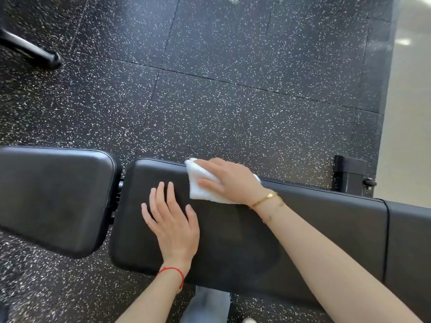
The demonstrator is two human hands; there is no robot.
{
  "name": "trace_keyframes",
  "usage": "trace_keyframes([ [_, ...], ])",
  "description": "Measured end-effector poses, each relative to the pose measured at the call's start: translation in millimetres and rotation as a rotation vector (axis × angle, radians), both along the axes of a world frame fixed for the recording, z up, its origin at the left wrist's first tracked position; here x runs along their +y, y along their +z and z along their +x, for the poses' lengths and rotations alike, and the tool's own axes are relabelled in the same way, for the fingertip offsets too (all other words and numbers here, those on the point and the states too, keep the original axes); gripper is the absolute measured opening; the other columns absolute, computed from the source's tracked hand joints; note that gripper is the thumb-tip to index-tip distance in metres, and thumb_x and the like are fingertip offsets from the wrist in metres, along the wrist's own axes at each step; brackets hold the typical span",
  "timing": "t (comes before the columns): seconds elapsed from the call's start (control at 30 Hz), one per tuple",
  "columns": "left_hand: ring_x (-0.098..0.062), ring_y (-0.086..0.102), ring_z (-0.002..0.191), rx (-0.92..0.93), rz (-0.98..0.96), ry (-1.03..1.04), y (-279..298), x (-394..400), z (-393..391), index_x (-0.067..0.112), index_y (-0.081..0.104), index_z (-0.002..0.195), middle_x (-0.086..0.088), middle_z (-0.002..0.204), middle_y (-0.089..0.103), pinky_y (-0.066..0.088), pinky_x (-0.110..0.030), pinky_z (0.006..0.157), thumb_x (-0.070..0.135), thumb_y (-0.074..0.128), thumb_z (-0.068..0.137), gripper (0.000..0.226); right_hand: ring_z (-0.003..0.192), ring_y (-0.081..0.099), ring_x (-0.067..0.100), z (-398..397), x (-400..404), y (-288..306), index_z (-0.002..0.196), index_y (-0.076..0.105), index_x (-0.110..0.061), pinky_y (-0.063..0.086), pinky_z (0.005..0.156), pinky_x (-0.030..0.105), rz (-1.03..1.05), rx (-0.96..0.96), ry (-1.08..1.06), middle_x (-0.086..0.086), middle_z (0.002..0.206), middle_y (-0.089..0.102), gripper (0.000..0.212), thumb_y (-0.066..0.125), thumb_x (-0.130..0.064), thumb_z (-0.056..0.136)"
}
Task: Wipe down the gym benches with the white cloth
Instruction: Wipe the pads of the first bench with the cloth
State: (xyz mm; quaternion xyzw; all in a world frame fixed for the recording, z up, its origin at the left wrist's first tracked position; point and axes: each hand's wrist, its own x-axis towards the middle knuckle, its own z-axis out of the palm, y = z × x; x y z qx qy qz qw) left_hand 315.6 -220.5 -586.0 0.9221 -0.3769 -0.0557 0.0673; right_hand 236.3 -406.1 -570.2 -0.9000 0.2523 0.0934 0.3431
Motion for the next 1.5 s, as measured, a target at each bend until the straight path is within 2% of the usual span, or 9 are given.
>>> trace_keyframes([
  [0.2,-0.031,0.019,0.150,0.072,-0.053,0.056,9,-11,-5,0.009,0.030,0.150,-0.010,0.156,0.029,0.009,-0.056,0.122,0.025,0.035,0.096,0.057,0.107,0.062,0.026,-91,-20,10,0.144,0.041,-0.041,0.045,0.089,0.039,-0.014,0.172,-0.148,-0.008,0.130,0.057,0.051,0.036,-0.061,0.097],
  [0.47,-0.031,0.020,0.150,0.092,-0.041,0.051,9,-52,-28,0.009,0.030,0.150,-0.010,0.157,0.028,0.009,-0.059,0.121,0.021,0.033,0.096,0.056,0.095,0.064,0.030,-34,-11,-1,0.146,0.037,-0.034,0.049,0.075,0.040,-0.039,0.137,-0.033,0.001,0.121,0.057,0.050,0.035,-0.056,0.101],
  [0.63,-0.035,0.016,0.150,0.045,-0.011,0.074,2,-65,-43,0.014,0.031,0.150,-0.009,0.158,0.028,0.009,-0.061,0.120,0.022,0.033,0.095,0.055,0.100,0.063,0.024,-112,-29,12,0.148,0.037,-0.036,0.049,0.080,0.042,-0.022,0.118,-0.026,-0.006,0.127,0.057,0.053,0.033,-0.058,0.100],
  [0.8,-0.033,0.014,0.151,0.046,-0.010,0.098,1,-66,-49,0.015,0.029,0.150,-0.008,0.159,0.025,0.006,-0.062,0.120,0.024,0.034,0.095,0.056,0.104,0.063,0.023,-220,-59,21,0.142,0.046,-0.040,0.046,0.086,0.040,-0.001,0.305,-0.214,-0.008,0.120,0.061,0.047,0.033,-0.056,0.099],
  [0.93,-0.034,0.015,0.150,0.042,-0.019,0.096,1,-66,-53,0.014,0.032,0.149,-0.009,0.158,0.027,0.006,-0.063,0.120,0.024,0.034,0.096,0.054,0.101,0.062,0.028,-193,-52,15,0.139,0.049,-0.034,0.045,0.085,0.042,-0.016,0.276,-0.187,-0.003,0.119,0.060,0.046,0.032,-0.055,0.101],
  [1.07,-0.031,0.020,0.149,0.024,-0.005,-0.118,2,-68,-52,0.015,0.036,0.147,-0.009,0.156,0.031,0.004,-0.062,0.120,0.030,0.034,0.096,0.053,0.096,0.061,0.025,-167,-38,11,0.147,0.035,-0.035,0.047,0.079,0.043,-0.133,0.217,-0.048,-0.006,0.126,0.054,0.055,0.020,-0.060,0.100],
  [1.17,-0.030,0.024,0.148,0.006,0.014,-0.282,3,-75,-61,0.015,0.040,0.146,-0.008,0.154,0.036,0.005,-0.064,0.119,0.031,0.033,0.097,0.053,0.089,0.061,0.023,-198,-44,15,0.145,0.039,-0.035,0.048,0.074,0.042,-0.156,0.162,-0.026,-0.006,0.122,0.058,0.056,0.017,-0.060,0.100],
  [1.33,-0.029,0.026,0.148,0.024,0.009,-0.291,5,-83,-89,0.015,0.039,0.147,-0.006,0.152,0.040,0.006,-0.065,0.119,0.030,0.037,0.095,0.054,0.086,0.063,0.026,-280,-63,19,0.133,0.058,-0.029,0.045,0.073,0.042,-0.137,0.253,-0.194,-0.003,0.109,0.064,0.061,0.020,-0.061,0.098],
  [1.5,-0.029,0.022,0.150,0.015,0.055,-0.268,5,-87,-102,0.013,0.036,0.148,-0.008,0.154,0.036,0.005,-0.067,0.118,0.031,0.034,0.095,0.056,0.088,0.062,0.026,-255,-63,16,0.131,0.052,-0.033,0.042,0.074,0.039,-0.141,0.352,-0.200,-0.004,0.108,0.061,0.068,0.007,-0.064,0.091],
])
